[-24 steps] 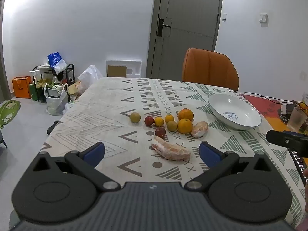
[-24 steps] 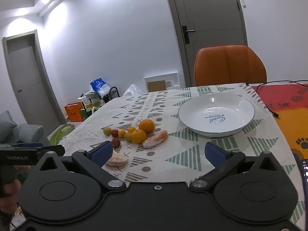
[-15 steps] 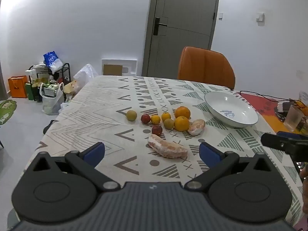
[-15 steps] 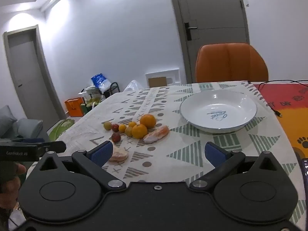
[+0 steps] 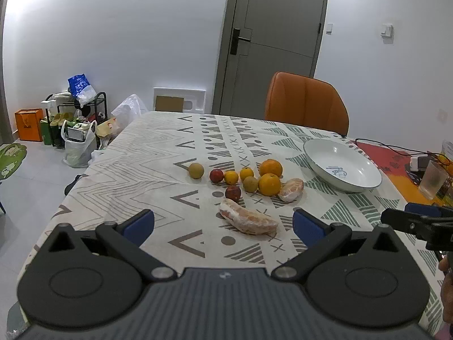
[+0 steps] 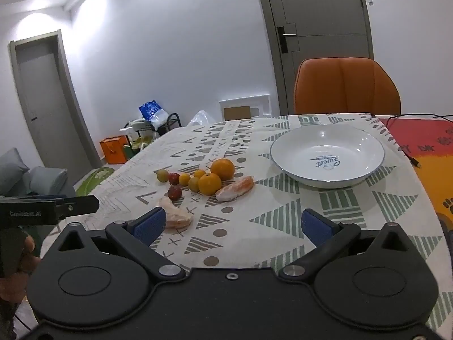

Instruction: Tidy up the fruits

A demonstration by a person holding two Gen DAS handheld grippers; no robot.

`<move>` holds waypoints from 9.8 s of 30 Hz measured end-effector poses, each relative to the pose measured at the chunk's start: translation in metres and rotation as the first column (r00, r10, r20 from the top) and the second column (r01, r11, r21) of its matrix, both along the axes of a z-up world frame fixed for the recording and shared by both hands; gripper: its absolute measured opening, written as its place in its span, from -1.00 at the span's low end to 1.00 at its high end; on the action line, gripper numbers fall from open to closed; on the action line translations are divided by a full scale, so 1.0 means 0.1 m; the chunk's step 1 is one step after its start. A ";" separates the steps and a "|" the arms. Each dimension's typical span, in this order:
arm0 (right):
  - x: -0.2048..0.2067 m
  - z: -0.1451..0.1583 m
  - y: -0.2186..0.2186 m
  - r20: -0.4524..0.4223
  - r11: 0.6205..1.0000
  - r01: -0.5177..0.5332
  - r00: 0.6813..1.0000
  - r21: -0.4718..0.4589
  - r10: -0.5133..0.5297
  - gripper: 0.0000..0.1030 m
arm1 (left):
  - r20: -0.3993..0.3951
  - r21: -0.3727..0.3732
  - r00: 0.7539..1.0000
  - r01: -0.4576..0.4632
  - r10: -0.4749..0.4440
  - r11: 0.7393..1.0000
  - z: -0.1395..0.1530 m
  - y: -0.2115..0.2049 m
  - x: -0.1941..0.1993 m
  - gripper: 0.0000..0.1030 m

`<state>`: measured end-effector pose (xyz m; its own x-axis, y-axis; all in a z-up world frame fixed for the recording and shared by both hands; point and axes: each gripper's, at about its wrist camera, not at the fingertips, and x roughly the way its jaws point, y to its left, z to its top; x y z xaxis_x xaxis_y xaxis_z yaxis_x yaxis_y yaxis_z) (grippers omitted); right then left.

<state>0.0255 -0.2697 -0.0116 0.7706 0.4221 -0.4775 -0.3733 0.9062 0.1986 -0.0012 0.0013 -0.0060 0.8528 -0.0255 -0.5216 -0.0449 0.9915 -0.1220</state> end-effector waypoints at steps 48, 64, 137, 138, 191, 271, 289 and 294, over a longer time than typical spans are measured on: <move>-0.02 -0.09 0.00 -0.015 0.999 0.024 1.000 -0.031 -0.025 1.00 | -0.011 0.043 1.000 0.000 0.000 0.999 -0.05 -0.05 0.01 1.00; 0.07 -0.15 0.02 -0.015 0.996 0.049 0.999 -0.072 -0.051 1.00 | -0.040 0.034 0.999 0.001 0.000 0.999 -0.15 -0.07 0.13 1.00; 1.12 -0.62 0.42 -0.128 0.995 -0.082 0.989 -0.060 0.074 0.98 | -0.140 0.071 0.990 -0.010 0.019 0.997 -0.71 0.03 1.13 0.68; 1.13 -0.62 0.44 -0.126 0.994 -0.085 0.989 -0.062 0.077 0.97 | -0.140 0.069 0.990 -0.015 0.025 0.997 -0.71 0.05 1.13 0.68; 1.10 -0.32 0.52 0.012 0.982 -0.146 0.989 -0.122 0.148 0.11 | -0.049 0.087 0.998 -0.029 0.034 0.996 -0.37 -0.02 1.04 0.65; 1.22 -0.42 -1.29 0.023 0.961 0.268 0.962 0.065 -0.270 0.47 | -0.022 0.182 0.963 0.270 -0.270 0.946 -0.20 -1.94 2.02 0.67; 1.24 -0.43 -1.15 -0.019 0.960 0.258 0.966 0.105 -0.258 1.00 | -0.009 0.193 0.987 0.157 -0.158 0.968 -0.19 -1.52 1.88 0.75; 1.25 -0.41 -1.08 -0.028 0.956 0.273 0.962 0.106 -0.271 1.00 | -0.004 0.164 0.991 0.131 -0.132 0.978 -0.18 -1.34 1.82 0.77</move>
<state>0.1505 -0.3772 -0.0529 0.8573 0.2469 -0.4517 -0.1123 0.9460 0.3039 0.1811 -0.1326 -0.0240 0.8511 -0.0523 -0.5224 0.0875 0.9952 0.0429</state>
